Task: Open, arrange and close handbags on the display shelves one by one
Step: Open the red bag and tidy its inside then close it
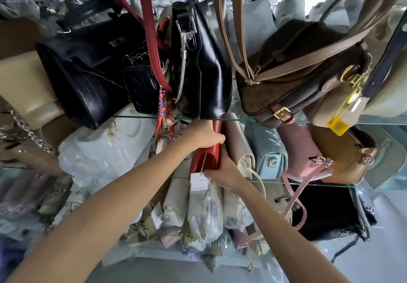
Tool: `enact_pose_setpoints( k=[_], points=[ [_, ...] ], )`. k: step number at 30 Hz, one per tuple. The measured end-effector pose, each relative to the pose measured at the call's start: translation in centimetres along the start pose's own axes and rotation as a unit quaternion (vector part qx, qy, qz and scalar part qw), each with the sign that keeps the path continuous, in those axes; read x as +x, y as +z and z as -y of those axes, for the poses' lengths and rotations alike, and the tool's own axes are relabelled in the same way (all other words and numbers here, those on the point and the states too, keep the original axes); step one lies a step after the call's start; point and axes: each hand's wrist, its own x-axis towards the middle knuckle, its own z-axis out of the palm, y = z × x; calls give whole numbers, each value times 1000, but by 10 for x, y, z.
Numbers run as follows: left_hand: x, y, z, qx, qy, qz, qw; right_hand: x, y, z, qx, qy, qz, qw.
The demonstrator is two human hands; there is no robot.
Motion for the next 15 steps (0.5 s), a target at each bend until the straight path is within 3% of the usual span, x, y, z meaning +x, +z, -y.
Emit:
enact_pose_setpoints(
  k=[8, 15],
  points=[
    [1, 0, 7, -45, -49, 5, 998, 4, 14, 4, 128, 20, -49, 990],
    [-15, 0, 20, -126, -55, 49, 989, -13, 15, 9, 45, 4, -79, 996]
  ],
)
